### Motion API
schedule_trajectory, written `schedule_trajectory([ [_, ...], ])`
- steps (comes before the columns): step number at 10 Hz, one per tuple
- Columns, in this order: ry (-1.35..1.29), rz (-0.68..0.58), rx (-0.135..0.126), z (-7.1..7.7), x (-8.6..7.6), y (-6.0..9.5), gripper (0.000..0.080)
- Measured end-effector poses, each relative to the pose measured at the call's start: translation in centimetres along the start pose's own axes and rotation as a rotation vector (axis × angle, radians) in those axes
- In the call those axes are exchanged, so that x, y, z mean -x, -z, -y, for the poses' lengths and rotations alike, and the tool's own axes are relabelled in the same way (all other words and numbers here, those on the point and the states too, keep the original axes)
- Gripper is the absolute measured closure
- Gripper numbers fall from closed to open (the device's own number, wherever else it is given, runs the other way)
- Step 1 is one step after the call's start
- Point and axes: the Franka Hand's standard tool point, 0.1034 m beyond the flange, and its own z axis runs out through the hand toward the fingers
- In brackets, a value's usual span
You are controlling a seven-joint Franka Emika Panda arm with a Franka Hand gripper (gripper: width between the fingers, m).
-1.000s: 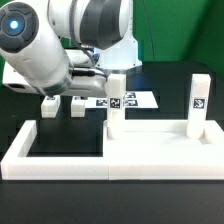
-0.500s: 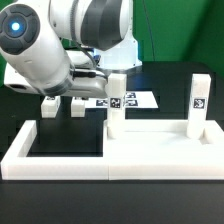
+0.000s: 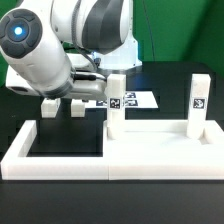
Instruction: Assemble desk
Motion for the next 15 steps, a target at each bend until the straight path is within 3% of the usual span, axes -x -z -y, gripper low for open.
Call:
schedule_trajectory([
  [4,-0.002,0.002,-0.005,-0.1,0.1,-0.1,0.0150],
  [8,-0.002,0.027,-0.016,0.2,1.4,-1.3,0.0150],
  [12,0.015,0.040,-0.003,1.4,1.4,-2.0,0.0150],
  [15,0.014,0.060,0.002,1.4,1.0,-3.1,0.0150],
])
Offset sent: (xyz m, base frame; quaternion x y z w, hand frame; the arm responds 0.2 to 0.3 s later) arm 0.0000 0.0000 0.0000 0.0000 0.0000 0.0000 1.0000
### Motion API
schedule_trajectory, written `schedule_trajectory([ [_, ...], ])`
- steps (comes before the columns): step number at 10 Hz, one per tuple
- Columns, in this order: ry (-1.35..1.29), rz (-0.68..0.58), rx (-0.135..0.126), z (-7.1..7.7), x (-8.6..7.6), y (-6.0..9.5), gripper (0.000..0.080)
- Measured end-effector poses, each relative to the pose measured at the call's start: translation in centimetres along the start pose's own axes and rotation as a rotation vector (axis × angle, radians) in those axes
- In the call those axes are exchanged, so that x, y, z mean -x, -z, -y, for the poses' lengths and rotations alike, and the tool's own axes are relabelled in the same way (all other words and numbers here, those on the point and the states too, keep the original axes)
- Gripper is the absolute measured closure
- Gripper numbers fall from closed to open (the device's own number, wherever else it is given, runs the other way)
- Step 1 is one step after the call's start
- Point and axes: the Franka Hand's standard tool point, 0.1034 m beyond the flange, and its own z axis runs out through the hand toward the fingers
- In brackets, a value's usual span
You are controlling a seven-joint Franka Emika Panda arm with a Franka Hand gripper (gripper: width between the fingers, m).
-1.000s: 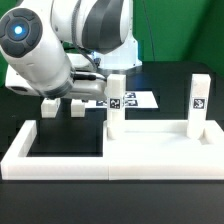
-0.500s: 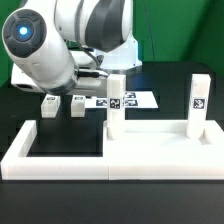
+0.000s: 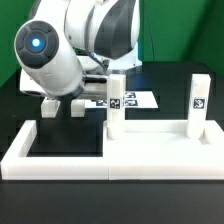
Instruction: Assemble desk
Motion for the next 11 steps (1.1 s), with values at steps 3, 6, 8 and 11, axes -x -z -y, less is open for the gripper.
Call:
schedule_trajectory([
  [3,0.000,0.019,0.006,0.02,-0.48,-1.10,0.0150],
  [6,-0.001,0.020,0.007,-0.11,-0.68,-1.14,0.0150],
  [8,-0.001,0.020,0.007,-0.11,-0.68,-1.14,0.0178],
  [11,-0.001,0.020,0.006,-0.13,-0.67,-1.14,0.0513],
])
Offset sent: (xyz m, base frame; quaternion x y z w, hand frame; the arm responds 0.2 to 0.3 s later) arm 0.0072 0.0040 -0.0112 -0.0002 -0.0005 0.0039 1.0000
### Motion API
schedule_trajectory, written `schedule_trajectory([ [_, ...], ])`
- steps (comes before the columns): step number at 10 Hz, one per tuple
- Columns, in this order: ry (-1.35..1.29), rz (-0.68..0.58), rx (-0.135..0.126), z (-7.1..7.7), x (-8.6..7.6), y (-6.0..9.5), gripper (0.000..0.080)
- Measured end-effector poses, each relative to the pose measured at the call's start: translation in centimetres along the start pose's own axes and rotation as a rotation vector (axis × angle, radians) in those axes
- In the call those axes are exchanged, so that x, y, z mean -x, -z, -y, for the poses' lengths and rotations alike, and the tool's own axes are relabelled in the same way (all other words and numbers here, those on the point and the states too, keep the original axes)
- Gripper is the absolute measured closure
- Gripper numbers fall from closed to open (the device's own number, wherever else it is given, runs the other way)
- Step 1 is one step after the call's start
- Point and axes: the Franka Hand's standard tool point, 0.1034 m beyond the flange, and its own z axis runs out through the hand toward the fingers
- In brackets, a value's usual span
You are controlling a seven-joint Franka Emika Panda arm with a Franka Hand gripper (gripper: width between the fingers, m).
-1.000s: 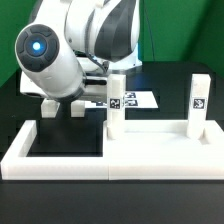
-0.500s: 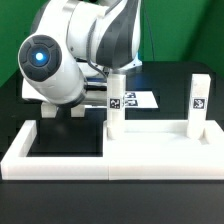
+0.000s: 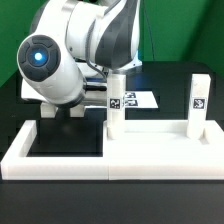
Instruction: Assemble desk
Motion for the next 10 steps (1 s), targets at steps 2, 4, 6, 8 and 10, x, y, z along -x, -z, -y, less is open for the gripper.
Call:
schedule_trajectory([
  [2,0.000,0.000,0.000,0.0,0.0,0.0,0.0512],
  [4,0.000,0.000,0.000,0.0,0.0,0.0,0.0512],
  [6,0.000,0.000,-0.001,0.0,0.0,0.0,0.0511],
  [8,0.007,0.003,-0.002,-0.1,0.1,0.1,0.0511],
  [10,0.025,0.009,-0.032,-0.7,2.6,2.9,0.0511],
])
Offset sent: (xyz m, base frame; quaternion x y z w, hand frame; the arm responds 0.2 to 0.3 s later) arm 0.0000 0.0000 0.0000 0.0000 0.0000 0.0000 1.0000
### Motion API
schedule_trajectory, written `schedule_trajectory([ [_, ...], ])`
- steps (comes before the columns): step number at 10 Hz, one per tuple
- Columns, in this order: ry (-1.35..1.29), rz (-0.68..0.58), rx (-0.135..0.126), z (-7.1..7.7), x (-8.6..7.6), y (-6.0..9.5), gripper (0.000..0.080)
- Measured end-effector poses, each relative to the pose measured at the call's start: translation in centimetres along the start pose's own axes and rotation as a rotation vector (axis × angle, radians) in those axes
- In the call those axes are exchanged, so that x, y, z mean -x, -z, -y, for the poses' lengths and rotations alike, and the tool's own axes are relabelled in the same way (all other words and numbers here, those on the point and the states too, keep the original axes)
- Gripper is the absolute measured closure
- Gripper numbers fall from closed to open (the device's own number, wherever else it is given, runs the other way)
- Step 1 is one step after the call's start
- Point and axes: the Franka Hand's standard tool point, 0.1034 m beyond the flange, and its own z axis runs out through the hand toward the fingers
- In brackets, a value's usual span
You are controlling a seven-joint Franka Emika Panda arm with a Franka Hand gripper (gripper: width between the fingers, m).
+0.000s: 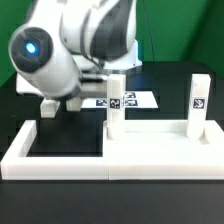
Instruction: Assemble desk
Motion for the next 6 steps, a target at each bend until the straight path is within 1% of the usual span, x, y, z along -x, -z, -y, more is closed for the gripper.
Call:
schedule_trajectory([
  [1,0.003,-0.018,-0.009,0.3,0.9,1.1,0.0511],
  [2,0.014,-0.046,-0.009,1.3,2.2,2.3,0.0511],
  [4,0.026,-0.096,-0.004,3.7,4.7,4.0,0.0511],
  [5,0.003,-0.157,0.002,5.6,5.9,5.6,0.0509],
  [6,-0.007,-0.256,0.017,7.8,6.4,6.5,0.0509],
])
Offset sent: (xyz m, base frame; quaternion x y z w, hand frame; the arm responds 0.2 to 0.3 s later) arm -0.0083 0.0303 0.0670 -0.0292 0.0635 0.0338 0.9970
